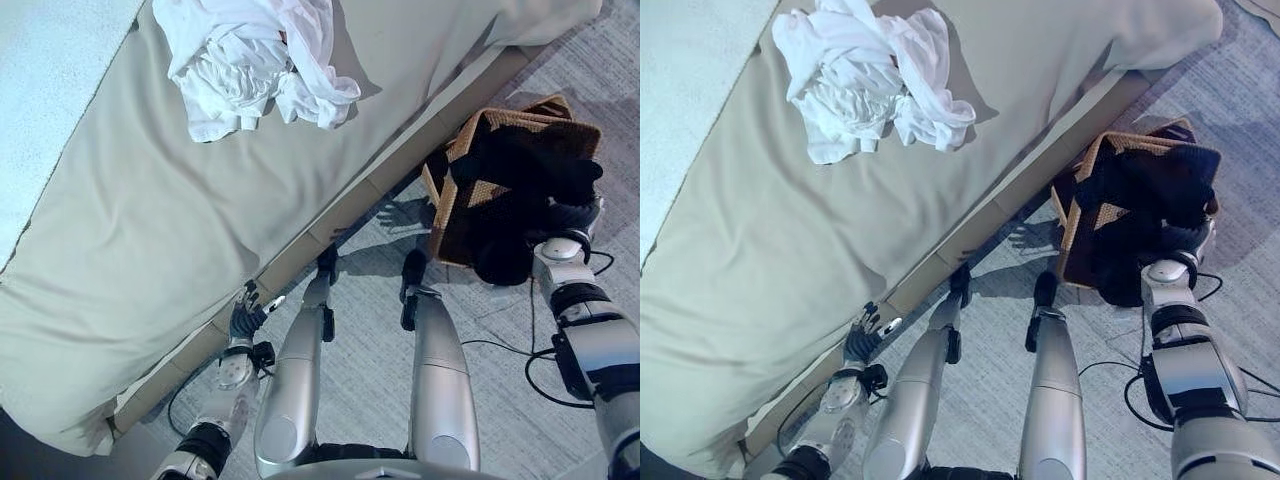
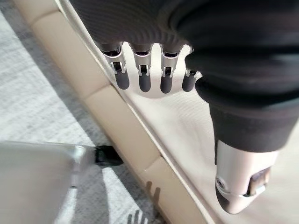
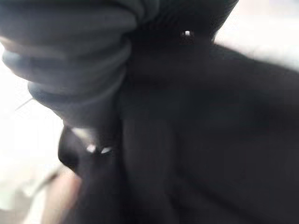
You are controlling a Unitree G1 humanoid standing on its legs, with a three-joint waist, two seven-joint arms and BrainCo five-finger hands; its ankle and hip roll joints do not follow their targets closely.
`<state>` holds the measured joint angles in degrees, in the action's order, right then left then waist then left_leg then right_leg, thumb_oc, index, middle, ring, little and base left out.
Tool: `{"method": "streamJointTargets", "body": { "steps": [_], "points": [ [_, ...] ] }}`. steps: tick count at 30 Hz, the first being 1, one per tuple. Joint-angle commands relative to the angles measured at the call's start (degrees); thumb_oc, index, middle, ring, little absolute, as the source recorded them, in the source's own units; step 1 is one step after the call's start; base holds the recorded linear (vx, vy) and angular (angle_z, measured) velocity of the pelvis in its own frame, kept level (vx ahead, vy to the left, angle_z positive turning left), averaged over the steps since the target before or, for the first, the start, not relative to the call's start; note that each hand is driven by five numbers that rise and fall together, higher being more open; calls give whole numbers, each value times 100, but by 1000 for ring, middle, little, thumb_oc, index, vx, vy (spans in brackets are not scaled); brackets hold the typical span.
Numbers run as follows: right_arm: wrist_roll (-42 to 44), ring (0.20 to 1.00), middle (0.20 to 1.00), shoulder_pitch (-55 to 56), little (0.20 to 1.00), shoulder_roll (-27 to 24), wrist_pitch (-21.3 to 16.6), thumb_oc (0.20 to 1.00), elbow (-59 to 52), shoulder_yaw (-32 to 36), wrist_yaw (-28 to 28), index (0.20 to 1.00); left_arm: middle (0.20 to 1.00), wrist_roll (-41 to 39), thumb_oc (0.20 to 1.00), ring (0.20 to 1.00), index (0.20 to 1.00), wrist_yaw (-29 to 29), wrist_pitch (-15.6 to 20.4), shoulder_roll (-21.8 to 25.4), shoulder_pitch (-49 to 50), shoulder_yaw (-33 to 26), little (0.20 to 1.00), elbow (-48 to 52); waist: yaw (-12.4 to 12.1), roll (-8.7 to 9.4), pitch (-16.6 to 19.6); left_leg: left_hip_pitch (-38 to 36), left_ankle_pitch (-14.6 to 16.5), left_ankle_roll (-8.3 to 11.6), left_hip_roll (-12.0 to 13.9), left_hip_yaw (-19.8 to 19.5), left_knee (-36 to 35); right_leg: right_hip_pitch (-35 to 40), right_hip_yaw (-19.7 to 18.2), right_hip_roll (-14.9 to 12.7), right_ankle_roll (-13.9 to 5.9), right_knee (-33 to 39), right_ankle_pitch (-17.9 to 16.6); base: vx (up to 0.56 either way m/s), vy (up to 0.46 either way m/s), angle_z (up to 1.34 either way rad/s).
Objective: Pick up clothes into the bucket
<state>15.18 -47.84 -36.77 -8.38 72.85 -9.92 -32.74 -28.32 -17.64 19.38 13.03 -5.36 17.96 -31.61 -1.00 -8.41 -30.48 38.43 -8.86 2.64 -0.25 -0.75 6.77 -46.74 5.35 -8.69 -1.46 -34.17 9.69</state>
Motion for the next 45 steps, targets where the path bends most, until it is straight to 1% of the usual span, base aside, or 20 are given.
{"method": "streamJointTargets", "body": {
  "steps": [1, 6, 8, 10, 11, 12, 14, 17, 18, 20, 21, 25, 26, 31, 36, 37, 38, 39, 40, 45],
  "points": [
    [-231, 1000, 1000, 23, 1000, -530, 56, 1000, 155, -78, -149, 1000, 1000, -25, 1000, 1000, 1000, -302, 299, 183, -231, -84, 1000, 357, -2, -165, 69, -232, 878, -27, -221, 130, 868, 522, -1, 63, -235, 1024, -600, 0, 0, 0],
    [-221, 1000, 1000, 299, 1000, -360, 100, 1000, 181, 68, -106, 1000, 1000, 148, 1000, 1000, 1000, -670, 420, 449, -452, -569, 1000, 712, 19, -150, 69, -346, 872, -24, -213, 142, 773, 607, 0, 82, -249, 1144, -646, 0, 0, 0],
    [-169, 1000, 1000, 747, 1000, -22, 36, 1000, 57, 230, -81, 1000, 1000, 534, 1000, 1000, 1000, -1173, 441, 838, -825, -1128, 1000, 831, 74, -100, 69, -424, 891, -19, -197, 154, 762, 706, -4, 109, -269, 1263, -688, 0, 0, 0],
    [-171, 1000, 1000, 754, 1000, -16, 39, 1000, 50, 235, -84, 1000, 1000, 539, 1000, 1000, 1000, -1178, 438, 842, -822, -1126, 1000, 835, 72, -94, 69, -428, 890, -19, -197, 156, 760, 710, -5, 109, -269, 1265, -689, 0, 0, 0],
    [-131, 1000, 1000, 1198, 1000, 303, -45, 1000, -186, 349, -60, 1000, 1000, 980, 1000, 1000, 1000, -1703, 418, 1324, -1208, -1658, 1000, 1077, 140, 0, 69, -487, 926, -19, -168, 161, 776, 805, -15, 135, -289, 1361, -733, 0, 0, 0],
    [-134, 1000, 1000, 1206, 1000, 311, -42, 1000, -194, 353, -63, 1000, 1000, 987, 1000, 1000, 1000, -1710, 410, 1327, -1200, -1658, 1000, 1087, 138, 6, 69, -491, 927, -19, -168, 163, 776, 810, -16, 135, -289, 1363, -733, 0, 0, 0],
    [-117, 1000, 1000, 1584, 1000, 607, -153, 1000, -409, 427, 24, 1000, 1000, 1392, 1000, 1000, 1000, -2098, 289, 1890, -1483, -2098, 1000, 1054, 218, 111, 69, -552, 1008, -31, -131, 200, 845, 916, -67, 159, -316, 1447, -773, 6, 3, -2],
    [-170, 1000, 1000, 1835, 1000, 748, -223, 1000, -709, 462, -3, 1000, 1000, 1652, 1000, 1000, 1000, -2261, 184, 2242, -1567, -2261, 1000, 1047, 270, 195, 69, -583, 1071, -43, -119, 250, 930, 967, -130, 171, -325, 1462, -795, 12, 38, -15],
    [-248, 1000, 1000, 2061, 1000, 873, -333, 1000, -1022, 431, -10, 1000, 1000, 1967, 1000, 1000, 1000, -2455, -8, 2691, -1795, -2387, 1000, 773, 364, 276, 69, -618, 1157, -60, -109, 315, 1042, 1018, -210, 186, -343, 1498, -835, 8, 70, -17],
    [-356, 1000, 1000, 2153, 1000, 926, -352, 1000, -1234, 379, 3, 1000, 1000, 2066, 1000, 1000, 1000, -2457, -36, 2887, -1855, -2384, 1000, 692, 381, 321, 69, -620, 1178, -62, -105, 347, 1076, 1036, -246, 204, -350, 1528, -855, 5, 68, -18],
    [-623, 1000, 1000, 2373, 1000, 1013, -454, 1000, -1744, 182, 90, 1000, 1000, 2307, 1000, 1000, 1000, -2552, -164, 3293, -2072, -2413, 1000, 437, 468, 427, 69, -600, 1225, -67, -82, 429, 1153, 1058, -317, 233, -383, 1627, -928, 2, 48, -22],
    [-1331, 1000, 1000, 3002, 1000, 1043, -635, 1000, -3018, -410, 515, 1000, 1000, 2663, 1000, 1000, 1000, -2460, -381, 3967, -2587, -2235, 1000, -127, 639, 684, 69, -534, 1327, -90, 0, 614, 1339, 1066, -503, 323, -458, 1792, -1060, 10, 68, -31],
    [-1335, 1000, 1000, 3013, 1000, 1047, -627, 1000, -3031, -403, 514, 1000, 1000, 2661, 1000, 1000, 1000, -2460, -377, 3972, -2598, -2222, 1000, -136, 629, 689, 69, -534, 1331, -91, 2, 619, 1344, 1066, -508, 325, -458, 1792, -1061, 21, 72, -34],
    [-2071, 1000, 1000, 3672, 1000, 891, -828, 1000, -4205, -1258, 1349, 1000, 1000, 3331, 1000, 1000, 1000, -2139, -655, 4642, -3285, -1525, 1000, -531, 806, 965, 69, -332, 1488, -137, 71, 788, 1638, 976, -713, 407, -557, 1930, -1192, 12, 61, -22],
    [-2400, 1000, 1000, 3803, 1000, 805, -941, 1000, -4784, -1832, 1757, 1000, 1000, 3288, 1000, 1000, 1000, -1899, -736, 4737, -4123, -858, 1000, -1079, 917, 1184, 69, -24, 1676, -208, 159, 933, 1968, 807, -868, 473, -654, 2048, -1324, 27, 76, -22],
    [-2418, 1000, 1000, 3818, 1000, 795, -948, 1000, -4870, -1869, 1779, 1000, 1000, 3282, 1000, 1000, 1000, -1862, -745, 4764, -4239, -766, 1000, -1123, 895, 1180, 71, -44, 1901, -190, 203, 877, 2062, 868, -891, 521, -697, 2037, -1185, 18, 82, -12],
    [-2462, 1000, 1000, 3826, 1000, 766, -974, 1000, -4992, -1916, 1810, 1000, 1000, 3243, 1000, 1000, 1000, -1835, -741, 4785, -4399, -645, 1000, -1158, 922, 1261, 69, 120, 1765, -231, 204, 964, 2142, 757, -894, 500, -685, 2097, -1361, 93, 53, -12],
    [-2460, 1000, 1000, 3821, 1000, 773, -970, 1000, -4990, -1912, 1812, 1000, 1000, 3241, 1000, 1000, 1000, -1831, -739, 4790, -4417, -629, 1000, -1164, 882, 1218, 71, 41, 1954, -204, 228, 893, 2164, 826, -902, 545, -715, 2061, -1210, 11, 49, -18],
    [-2507, 1000, 1000, 3799, 1000, 707, -1012, 1000, -5210, -2029, 1826, 1000, 1000, 3118, 1000, 1000, 1000, -1769, -725, 4802, -4674, -440, 1000, -1258, 913, 1302, 70, 193, 2034, -228, 257, 903, 2312, 767, -929, 570, -749, 2128, -1255, 100, 58, -20],
    [-2427, 1000, 1000, 3812, 1000, 717, -1047, 1000, -5534, -1970, 1732, 1000, 1000, 2979, 1000, 1000, 1000, -1677, -777, 4822, -5317, 29, 1000, -1600, 932, 1475, 71, 588, 2227, -274, 326, 867, 2678, 581, -931, 638, -790, 2199, -1325, 8, 1, -8]
  ]
}}
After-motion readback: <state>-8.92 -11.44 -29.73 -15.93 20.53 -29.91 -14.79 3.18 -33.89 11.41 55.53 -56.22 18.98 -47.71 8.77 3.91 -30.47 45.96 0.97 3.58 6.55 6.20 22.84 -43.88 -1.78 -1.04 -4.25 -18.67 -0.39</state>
